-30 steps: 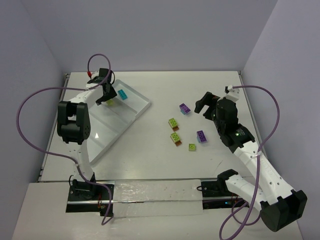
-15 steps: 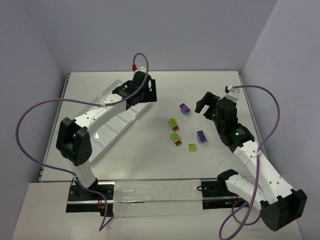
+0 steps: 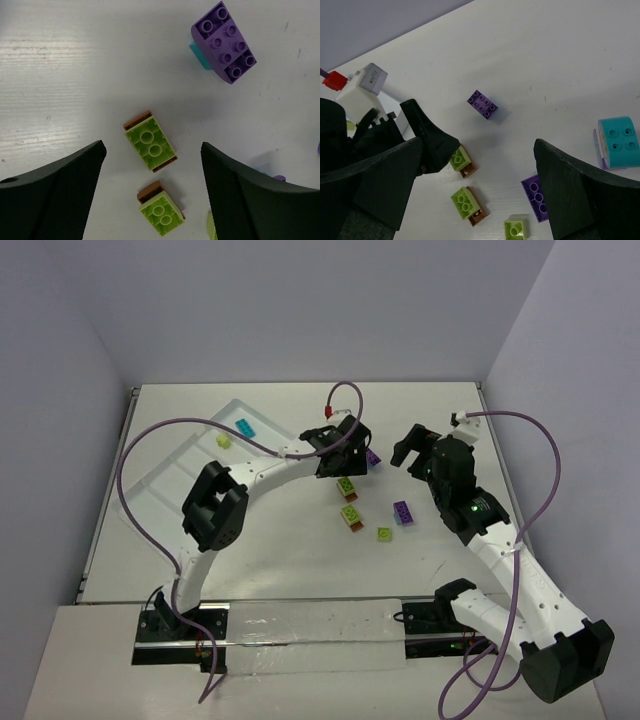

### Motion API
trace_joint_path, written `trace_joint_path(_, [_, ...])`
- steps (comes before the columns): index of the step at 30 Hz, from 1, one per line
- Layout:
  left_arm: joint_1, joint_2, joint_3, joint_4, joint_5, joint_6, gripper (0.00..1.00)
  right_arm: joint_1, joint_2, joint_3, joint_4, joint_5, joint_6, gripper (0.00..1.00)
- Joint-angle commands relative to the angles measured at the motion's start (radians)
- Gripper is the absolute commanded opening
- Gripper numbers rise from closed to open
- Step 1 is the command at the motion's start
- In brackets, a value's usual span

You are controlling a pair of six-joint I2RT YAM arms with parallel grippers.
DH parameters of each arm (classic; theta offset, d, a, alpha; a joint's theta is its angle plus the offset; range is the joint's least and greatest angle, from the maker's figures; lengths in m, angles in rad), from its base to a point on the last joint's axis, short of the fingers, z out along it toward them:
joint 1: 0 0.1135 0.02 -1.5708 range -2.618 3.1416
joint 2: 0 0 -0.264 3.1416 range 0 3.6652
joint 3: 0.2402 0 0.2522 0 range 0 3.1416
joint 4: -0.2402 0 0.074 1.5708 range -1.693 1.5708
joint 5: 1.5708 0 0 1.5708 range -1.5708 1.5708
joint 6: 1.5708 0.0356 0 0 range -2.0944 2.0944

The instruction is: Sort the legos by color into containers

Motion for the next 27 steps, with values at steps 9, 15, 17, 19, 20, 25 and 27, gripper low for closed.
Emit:
trace_joint_path(9, [-0.014,0.107,0.142,-0.079,-0.01,-0.079,0.79,-0.003,-0.025,0.022,0.014,0.013,-0.009,1.0])
trace_joint_path(15, [-0.02,0.155,0.188,-0.101,-0.013,-0.08,0.71,-0.003,-0.027,0.022,0.011,0.006,-0.009,1.0])
trace_joint_path(17, [-0.022,0.164,0.192,-0.103,-0.011,-0.081,0.69,-0.003,-0.028,0.023,0.008,0.004,-0.009,1.0])
trace_joint_path(19, [-0.022,0.172,0.194,-0.1,-0.002,-0.081,0.65,-0.004,-0.034,0.016,0.01,0.004,-0.008,1.0])
trace_joint_path(20, [-0.023,0.176,0.198,-0.104,-0.001,-0.082,0.64,-0.005,-0.036,0.014,0.012,0.003,-0.008,1.0])
trace_joint_path(25, [-0.025,0.176,0.199,-0.122,-0.018,-0.085,0.59,-0.003,-0.038,0.012,0.01,0.001,-0.009,1.0])
trace_joint_path(27, [-0.025,0.175,0.198,-0.127,-0.021,-0.086,0.58,-0.003,-0.038,0.015,0.01,0.001,-0.009,1.0])
